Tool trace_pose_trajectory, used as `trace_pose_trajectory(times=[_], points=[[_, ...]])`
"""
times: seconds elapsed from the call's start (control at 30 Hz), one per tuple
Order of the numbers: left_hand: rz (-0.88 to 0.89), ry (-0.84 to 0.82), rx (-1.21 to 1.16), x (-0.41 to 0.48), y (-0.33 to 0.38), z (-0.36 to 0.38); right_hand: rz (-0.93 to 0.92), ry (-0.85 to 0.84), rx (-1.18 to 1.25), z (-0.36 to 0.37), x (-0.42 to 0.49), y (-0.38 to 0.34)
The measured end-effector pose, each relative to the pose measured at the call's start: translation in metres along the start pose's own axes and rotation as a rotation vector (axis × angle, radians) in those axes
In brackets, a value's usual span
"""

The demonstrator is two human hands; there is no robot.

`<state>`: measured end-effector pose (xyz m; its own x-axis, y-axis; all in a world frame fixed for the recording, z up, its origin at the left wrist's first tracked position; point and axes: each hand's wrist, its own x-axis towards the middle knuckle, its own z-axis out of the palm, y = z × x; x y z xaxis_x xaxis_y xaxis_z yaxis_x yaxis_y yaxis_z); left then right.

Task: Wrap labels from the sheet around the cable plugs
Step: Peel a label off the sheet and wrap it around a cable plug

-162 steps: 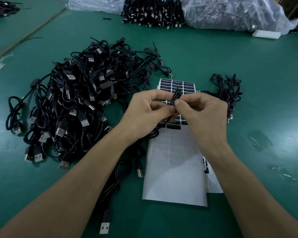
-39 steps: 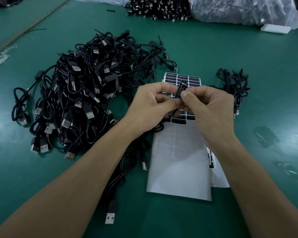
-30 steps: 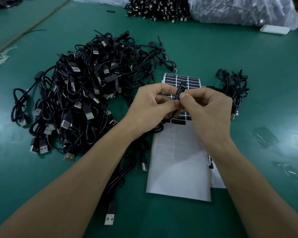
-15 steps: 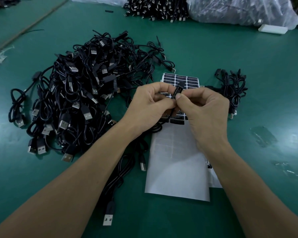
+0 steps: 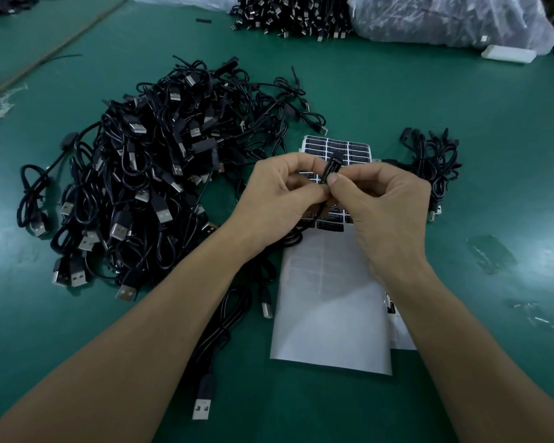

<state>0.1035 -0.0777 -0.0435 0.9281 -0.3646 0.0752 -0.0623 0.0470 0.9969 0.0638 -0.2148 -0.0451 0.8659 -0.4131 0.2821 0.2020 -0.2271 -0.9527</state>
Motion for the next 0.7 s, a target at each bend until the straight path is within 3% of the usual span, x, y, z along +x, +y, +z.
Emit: trace_pose_trajectory(times=[0.7], points=[[0.021,-0.012,0.003,0.0,-0.0014,0.0003,0.047,0.051,0.055,-0.0014,-0.0031,-0.0006]])
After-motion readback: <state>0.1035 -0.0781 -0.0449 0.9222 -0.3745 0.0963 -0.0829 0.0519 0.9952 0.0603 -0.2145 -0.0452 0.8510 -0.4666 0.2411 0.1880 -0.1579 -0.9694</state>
